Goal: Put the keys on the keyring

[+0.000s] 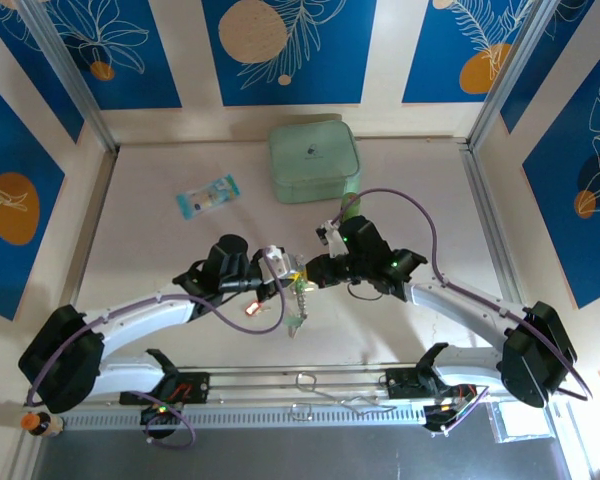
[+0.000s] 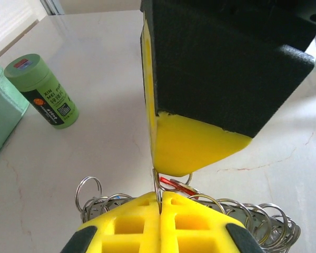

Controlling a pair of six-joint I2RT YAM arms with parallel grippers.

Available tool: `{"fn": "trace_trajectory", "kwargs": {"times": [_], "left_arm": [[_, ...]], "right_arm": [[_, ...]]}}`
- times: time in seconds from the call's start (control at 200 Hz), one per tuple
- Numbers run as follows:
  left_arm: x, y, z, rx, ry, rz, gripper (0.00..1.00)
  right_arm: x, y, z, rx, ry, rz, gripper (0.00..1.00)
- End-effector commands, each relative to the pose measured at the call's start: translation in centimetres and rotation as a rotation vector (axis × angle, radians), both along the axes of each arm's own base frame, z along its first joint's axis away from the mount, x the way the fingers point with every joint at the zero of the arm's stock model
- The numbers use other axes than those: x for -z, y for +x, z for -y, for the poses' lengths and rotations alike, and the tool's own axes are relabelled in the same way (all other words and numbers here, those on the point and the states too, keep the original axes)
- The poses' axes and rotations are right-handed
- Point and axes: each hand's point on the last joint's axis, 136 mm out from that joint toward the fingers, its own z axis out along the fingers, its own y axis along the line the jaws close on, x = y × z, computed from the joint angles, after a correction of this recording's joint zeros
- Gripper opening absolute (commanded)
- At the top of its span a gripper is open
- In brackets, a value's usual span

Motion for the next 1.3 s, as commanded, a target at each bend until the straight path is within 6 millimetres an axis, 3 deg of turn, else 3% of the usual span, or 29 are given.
{"fn": "trace_trajectory", "kwargs": {"times": [0.0, 0.305, 0.645, 0.815, 0.91, 1.08, 1.295], "left_arm": [[-2.3, -0.7, 0.8, 0.038, -0.062, 0.099, 0.0], [-2.6, -0.4, 0.7, 0.01, -0.073, 0.147, 0.0], [-2.6, -0.7, 0.8, 0.011, -0.083, 0.163, 0.0], [-2.5, -0.7, 1.0, 0.015, -0.083, 0.154, 0.0], [-2.4, -0.7, 0.9, 0.009, -0.091, 0.148, 0.0], [-2.8, -1.0, 1.1, 0.012, -0.136, 0.126, 0.0], [-3.4, -2.0, 1.6, 0.056, -0.225, 0.083, 0.0]], "right_arm": [[1.1, 0.0, 1.0, 0.094, -0.02, -0.045, 0.0], [1.7, -0.2, 1.7, 0.184, -0.007, -0.086, 0.0], [1.5, -1.0, 0.8, 0.119, 0.03, -0.1, 0.0], [0.6, -1.2, 1.0, 0.081, 0.035, -0.062, 0.36], [-0.4, -1.3, 1.9, 0.046, 0.017, 0.016, 0.49], [-2.0, -0.8, 4.3, -0.03, -0.042, 0.264, 0.51], [-3.3, -1.9, 2.8, -0.313, -0.044, 0.706, 0.48]]}}
